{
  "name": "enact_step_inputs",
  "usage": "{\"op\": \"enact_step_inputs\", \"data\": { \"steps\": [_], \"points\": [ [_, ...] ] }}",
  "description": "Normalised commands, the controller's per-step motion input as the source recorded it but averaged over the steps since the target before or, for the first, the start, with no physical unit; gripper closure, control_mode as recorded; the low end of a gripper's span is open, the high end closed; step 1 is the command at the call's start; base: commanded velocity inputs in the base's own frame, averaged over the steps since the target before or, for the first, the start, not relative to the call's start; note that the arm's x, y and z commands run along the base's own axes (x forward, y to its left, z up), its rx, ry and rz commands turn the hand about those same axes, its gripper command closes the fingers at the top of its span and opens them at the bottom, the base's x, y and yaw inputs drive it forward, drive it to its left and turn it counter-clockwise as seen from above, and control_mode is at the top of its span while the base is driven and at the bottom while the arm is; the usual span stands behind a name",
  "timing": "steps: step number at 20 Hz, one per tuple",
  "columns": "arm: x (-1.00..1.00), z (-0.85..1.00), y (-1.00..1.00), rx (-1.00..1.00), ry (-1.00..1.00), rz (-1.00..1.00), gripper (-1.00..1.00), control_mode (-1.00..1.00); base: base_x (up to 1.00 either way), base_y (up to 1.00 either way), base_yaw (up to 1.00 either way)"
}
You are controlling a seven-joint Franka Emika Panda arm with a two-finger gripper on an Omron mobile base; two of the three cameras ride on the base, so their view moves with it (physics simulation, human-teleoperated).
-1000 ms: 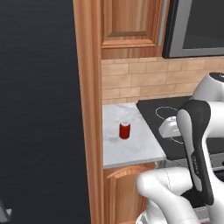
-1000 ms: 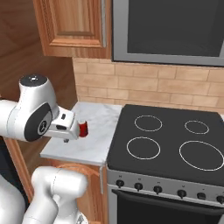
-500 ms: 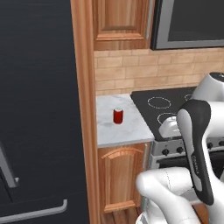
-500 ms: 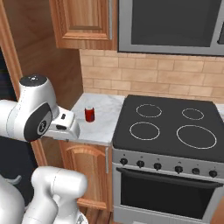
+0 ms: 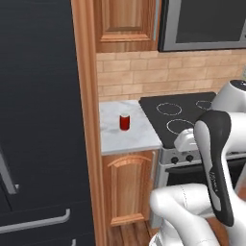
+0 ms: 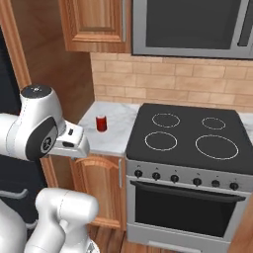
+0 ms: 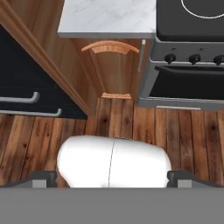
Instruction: Four empty soda cans are scattered around the kitchen. Gather all the cans and cluster them next to the stove for recycling.
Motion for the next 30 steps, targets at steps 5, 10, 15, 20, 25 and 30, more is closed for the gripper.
{"op": "enact_step_inputs", "data": {
  "steps": [5, 10, 15, 20, 25, 30],
  "points": [
    [0.00, 0.00, 0.00, 0.00, 0.00, 0.00, -1.00, 1.00, -0.16, -0.60, 0.02],
    [0.00, 0.00, 0.00, 0.00, 0.00, 0.00, -1.00, 1.00, -0.12, -0.63, 0.03],
    [0.00, 0.00, 0.00, 0.00, 0.00, 0.00, -1.00, 1.00, -0.02, -0.54, 0.02],
    [0.00, 0.00, 0.00, 0.00, 0.00, 0.00, -1.00, 1.00, 0.00, -0.53, -0.01],
    [0.00, 0.00, 0.00, 0.00, 0.00, 0.00, -1.00, 1.00, 0.02, -0.57, -0.16],
    [0.00, 0.00, 0.00, 0.00, 0.00, 0.00, -1.00, 1.00, 0.02, -0.63, -0.27]
  ]
}}
